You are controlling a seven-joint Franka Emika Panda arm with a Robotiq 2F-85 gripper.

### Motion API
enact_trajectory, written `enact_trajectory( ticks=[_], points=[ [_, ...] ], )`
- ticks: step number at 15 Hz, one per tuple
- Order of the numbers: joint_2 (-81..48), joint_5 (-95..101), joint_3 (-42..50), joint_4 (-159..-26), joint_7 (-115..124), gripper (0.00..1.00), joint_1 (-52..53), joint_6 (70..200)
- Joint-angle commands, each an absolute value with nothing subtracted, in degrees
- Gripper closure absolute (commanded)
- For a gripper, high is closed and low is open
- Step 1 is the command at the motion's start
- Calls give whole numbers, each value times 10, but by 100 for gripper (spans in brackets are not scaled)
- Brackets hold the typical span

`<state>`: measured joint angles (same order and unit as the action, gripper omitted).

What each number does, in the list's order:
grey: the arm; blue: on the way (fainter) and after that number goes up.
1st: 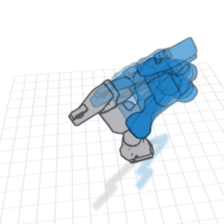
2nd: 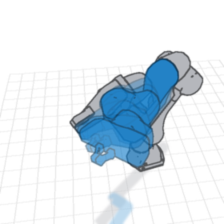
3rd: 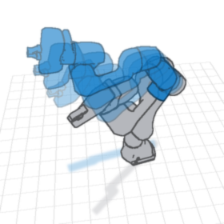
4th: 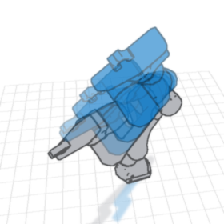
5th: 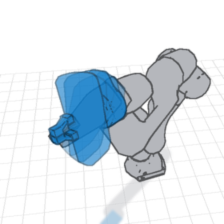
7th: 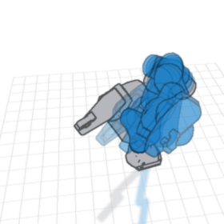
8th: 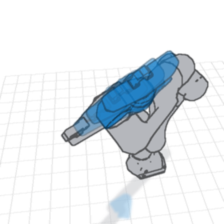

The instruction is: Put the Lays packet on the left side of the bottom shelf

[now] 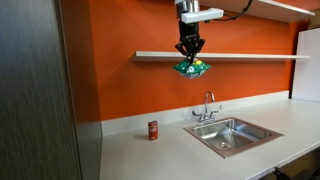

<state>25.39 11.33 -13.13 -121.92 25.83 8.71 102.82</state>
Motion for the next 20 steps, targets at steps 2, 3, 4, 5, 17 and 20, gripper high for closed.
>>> enact_trajectory(
  ticks=[2,3,4,5,17,20],
  points=[
    [253,154,-165,-1126,276,100,63,973],
    [250,163,-167,-1106,277,100,60,968],
    [247,170,-167,-1088,274,100,58,966],
    [243,176,-166,-1071,271,100,54,965],
    [108,258,-152,-878,250,100,19,963],
    [54,272,-144,-822,242,100,27,959]
  ],
)
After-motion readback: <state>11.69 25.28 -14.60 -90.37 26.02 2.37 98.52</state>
